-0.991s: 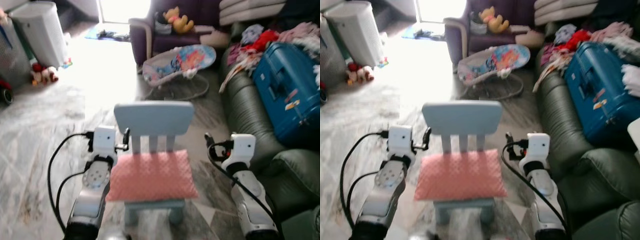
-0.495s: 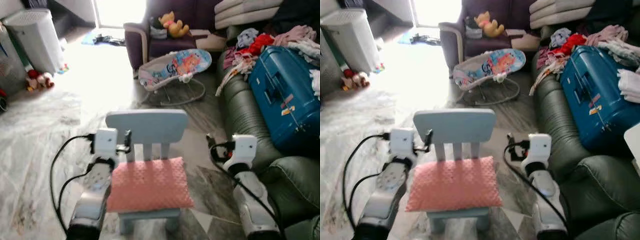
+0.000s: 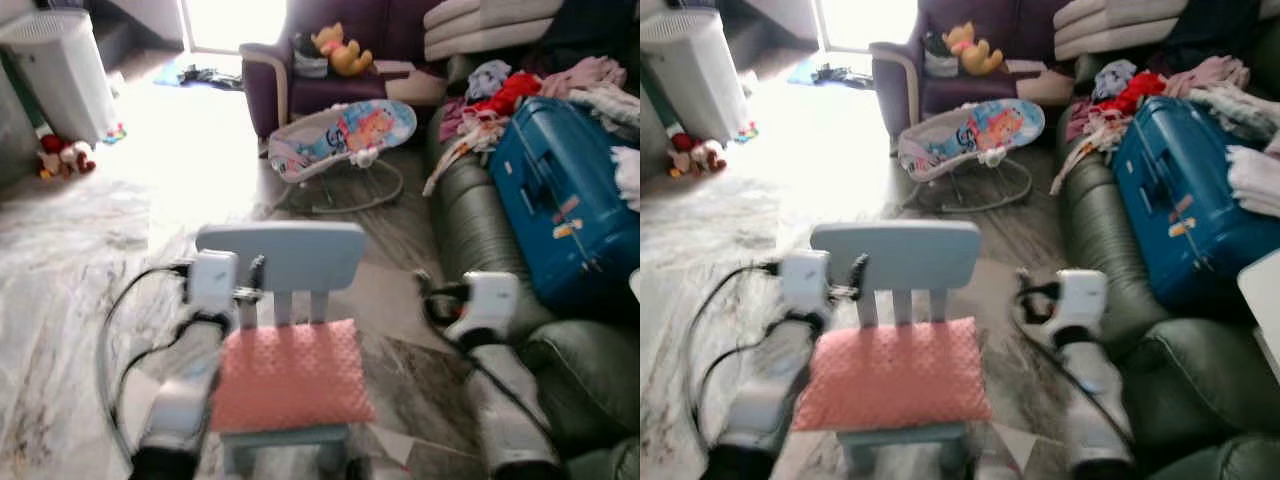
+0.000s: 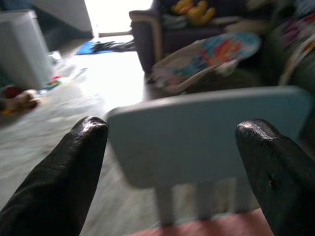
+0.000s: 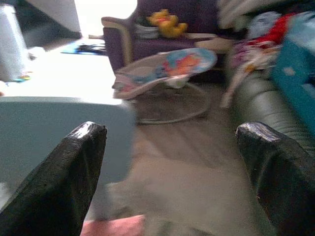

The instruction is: Move the pillow to the sofa

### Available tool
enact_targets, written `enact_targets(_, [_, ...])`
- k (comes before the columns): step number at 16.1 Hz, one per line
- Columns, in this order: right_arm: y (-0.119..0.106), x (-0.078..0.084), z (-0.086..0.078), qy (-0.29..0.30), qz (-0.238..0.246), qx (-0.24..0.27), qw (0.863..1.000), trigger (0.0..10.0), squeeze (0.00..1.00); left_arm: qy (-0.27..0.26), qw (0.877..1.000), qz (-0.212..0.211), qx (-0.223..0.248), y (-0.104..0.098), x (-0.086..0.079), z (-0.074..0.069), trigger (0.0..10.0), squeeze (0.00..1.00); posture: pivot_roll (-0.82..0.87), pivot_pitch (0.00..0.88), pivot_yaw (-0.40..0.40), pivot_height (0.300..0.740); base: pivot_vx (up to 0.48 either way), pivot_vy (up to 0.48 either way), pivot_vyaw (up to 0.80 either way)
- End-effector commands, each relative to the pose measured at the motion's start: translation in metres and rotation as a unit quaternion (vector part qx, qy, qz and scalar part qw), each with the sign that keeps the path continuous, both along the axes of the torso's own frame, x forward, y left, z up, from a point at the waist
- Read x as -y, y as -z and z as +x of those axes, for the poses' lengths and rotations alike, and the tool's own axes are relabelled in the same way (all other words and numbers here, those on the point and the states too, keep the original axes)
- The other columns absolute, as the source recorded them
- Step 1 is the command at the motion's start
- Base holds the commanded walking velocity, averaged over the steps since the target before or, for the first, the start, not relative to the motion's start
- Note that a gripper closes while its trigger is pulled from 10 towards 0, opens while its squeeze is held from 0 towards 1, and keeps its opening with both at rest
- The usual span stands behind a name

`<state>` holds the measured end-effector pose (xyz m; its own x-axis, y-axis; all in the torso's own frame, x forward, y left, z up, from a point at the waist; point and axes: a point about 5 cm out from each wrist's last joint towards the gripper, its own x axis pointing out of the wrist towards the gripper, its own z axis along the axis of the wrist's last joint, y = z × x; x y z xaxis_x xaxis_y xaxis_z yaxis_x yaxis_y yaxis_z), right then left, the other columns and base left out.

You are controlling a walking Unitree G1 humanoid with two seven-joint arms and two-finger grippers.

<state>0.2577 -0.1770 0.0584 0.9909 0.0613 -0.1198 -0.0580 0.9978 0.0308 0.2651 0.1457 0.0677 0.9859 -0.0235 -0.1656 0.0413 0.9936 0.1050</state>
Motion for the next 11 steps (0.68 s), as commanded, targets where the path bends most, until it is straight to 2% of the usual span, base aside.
enact_targets(1, [-0.0028,0.0019,-0.0011,-0.001,-0.002,0.005,1.000,10.0,0.00,0.003,1.000,-0.001,0.004,-0.0039,0.0013,0.0016,10.0,0.00,-0.02,0.000,0.002,0.740,0.000,0.000,0.00])
enact_targets(11, [-0.0006,0.0022,-0.0083,-0.008,0.008,-0.007,1.000,10.0,0.00,-0.018,1.000,0.017,0.015,-0.0081,-0.0074,-0.0037,10.0,0.00,-0.01,0.000,0.005,0.740,0.000,0.000,0.00])
